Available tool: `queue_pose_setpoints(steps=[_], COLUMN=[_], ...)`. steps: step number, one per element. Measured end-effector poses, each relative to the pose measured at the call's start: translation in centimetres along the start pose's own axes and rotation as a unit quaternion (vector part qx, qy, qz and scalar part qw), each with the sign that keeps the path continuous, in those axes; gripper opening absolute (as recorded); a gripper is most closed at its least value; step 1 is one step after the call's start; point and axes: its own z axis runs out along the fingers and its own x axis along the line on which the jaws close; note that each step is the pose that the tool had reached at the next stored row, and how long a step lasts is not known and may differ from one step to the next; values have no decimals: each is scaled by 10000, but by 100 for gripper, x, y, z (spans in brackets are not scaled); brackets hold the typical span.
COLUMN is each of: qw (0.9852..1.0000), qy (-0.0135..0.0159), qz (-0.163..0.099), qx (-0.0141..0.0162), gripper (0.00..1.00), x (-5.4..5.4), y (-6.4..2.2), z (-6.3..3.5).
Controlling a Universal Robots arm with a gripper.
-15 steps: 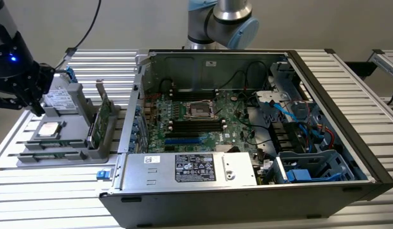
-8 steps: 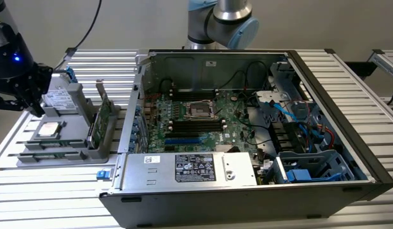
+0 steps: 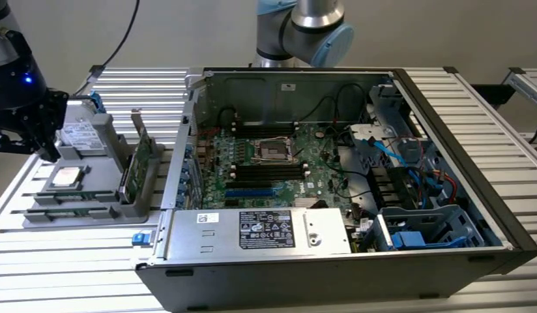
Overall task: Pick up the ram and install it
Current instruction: 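Pick up the ram and move it above insertion slot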
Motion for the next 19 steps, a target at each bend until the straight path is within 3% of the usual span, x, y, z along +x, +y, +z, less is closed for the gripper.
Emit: queue_pose_setpoints(steps=[5, 10, 12, 14, 17, 19], qw=[9990, 9963, 9949, 9935, 9919, 9914], qy=[115, 245, 316, 407, 575, 654], qz=[-420, -825, -959, -1063, -1117, -1104], qx=[24, 49, 64, 85, 156, 263], gripper=[10, 10, 10, 10, 10, 10], x=[0, 0, 0, 0, -2, -4], y=[-3, -5, -5, -6, -2, 14], z=[19, 34, 37, 40, 44, 47])
